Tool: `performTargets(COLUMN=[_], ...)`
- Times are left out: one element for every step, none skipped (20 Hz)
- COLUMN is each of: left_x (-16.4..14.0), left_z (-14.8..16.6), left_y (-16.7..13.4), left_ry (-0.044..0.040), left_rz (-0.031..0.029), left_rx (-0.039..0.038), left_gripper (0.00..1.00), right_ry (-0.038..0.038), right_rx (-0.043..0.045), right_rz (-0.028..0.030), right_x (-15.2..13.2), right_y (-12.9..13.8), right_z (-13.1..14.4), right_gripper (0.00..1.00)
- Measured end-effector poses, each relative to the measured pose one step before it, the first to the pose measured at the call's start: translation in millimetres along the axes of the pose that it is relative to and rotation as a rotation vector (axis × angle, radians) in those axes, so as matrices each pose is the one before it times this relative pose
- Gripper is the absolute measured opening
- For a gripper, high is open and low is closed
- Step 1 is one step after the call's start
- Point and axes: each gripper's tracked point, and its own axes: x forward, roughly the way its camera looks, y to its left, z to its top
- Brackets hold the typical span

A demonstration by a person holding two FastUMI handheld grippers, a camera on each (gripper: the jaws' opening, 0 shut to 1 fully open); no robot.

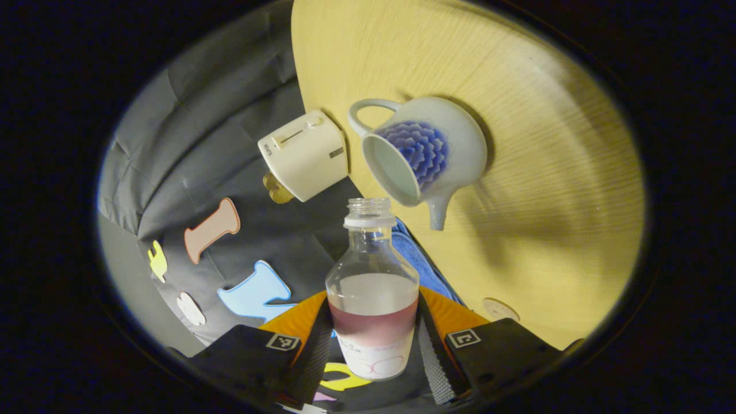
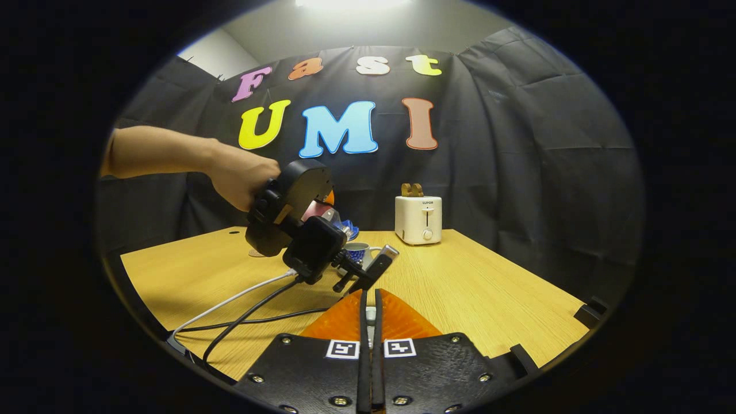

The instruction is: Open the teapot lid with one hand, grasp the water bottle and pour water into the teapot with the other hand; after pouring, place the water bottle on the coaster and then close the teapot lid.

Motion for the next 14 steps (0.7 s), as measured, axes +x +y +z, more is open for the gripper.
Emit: performTargets(left_x=[1.09,4.16,0.6,1.16,1.13,1.17,2.02,1.83,2.4,0.51,-5.86,-3.88,-5.03,-3.67], left_z=[6.9,6.16,3.01,-1.57,-0.98,-1.82,-1.66,-1.5,-2.89,-2.71,-5.11,-2.55,-1.88,-0.73], left_y=[1.31,1.5,-1.67,-4.72,-1.58,-0.91,-4.06,-4.16,-3.22,-3.93,-2.03,-1.44,-1.32,0.98], left_ry=[-0.04289,-0.03386,-0.02265,-0.00923,-0.00121,0.00091,-0.00063,-0.00352,-0.00036,0.00061,-0.00437,-0.00205,-0.00744,-0.01184], left_rz=[0.01415,0.012,0.00031,-0.01158,-0.00226,0.00593,-0.00322,-0.00239,0.00021,-0.00305,0.00288,0.0007,0.0016,0.00514], left_rx=[-0.05292,-0.06159,-0.05863,-0.04209,-0.03172,-0.01864,-0.02917,-0.03672,-0.03393,-0.03531,-0.03603,-0.04214,-0.05425,-0.05358], left_gripper=[0.85,0.85,0.85,0.85,0.85,0.85,0.84,0.85,0.85,0.85,0.85,0.85,0.85,0.85], right_ry=[0.00145,0.00158,-0.00178,-0.00423,-0.00402,-0.00795,-0.00766,-0.00723,-0.00249,-0.00227,-0.00109,-0.00188,-0.00272,-0.00383], right_rx=[0.0015,0.00136,0.00543,0.0095,0.00269,0.00015,-0.00175,0.00039,-0.00064,0.00092,0.0033,0.00471,0.00304,-0.00026], right_rz=[-0.00075,0.00086,0.00114,-0.00006,-0.00464,-0.00237,-0.00212,0.00225,0.00225,0.00248,0.00542,0.00311,0.00122,0.00085], right_x=[0.53,0.65,0.74,-0.02,-0.15,-0.65,-0.51,-0.09,0.55,0.57,0.24,0.34,0.41,0.81], right_y=[0.07,0.01,0.18,-0.31,-1.15,-0.54,-0.2,0.83,1.57,0.68,1.42,0.8,0.3,0.34], right_z=[-1.37,-0.35,-0.17,1.17,1.19,1.69,2.33,1.77,0.92,-0.39,0.02,0.37,0.63,1.59], right_gripper=[0.01,0.01,0.01,0.01,0.01,0.01,0.01,0.01,0.01,0.01,0.01,0.01,0.01,0.01])
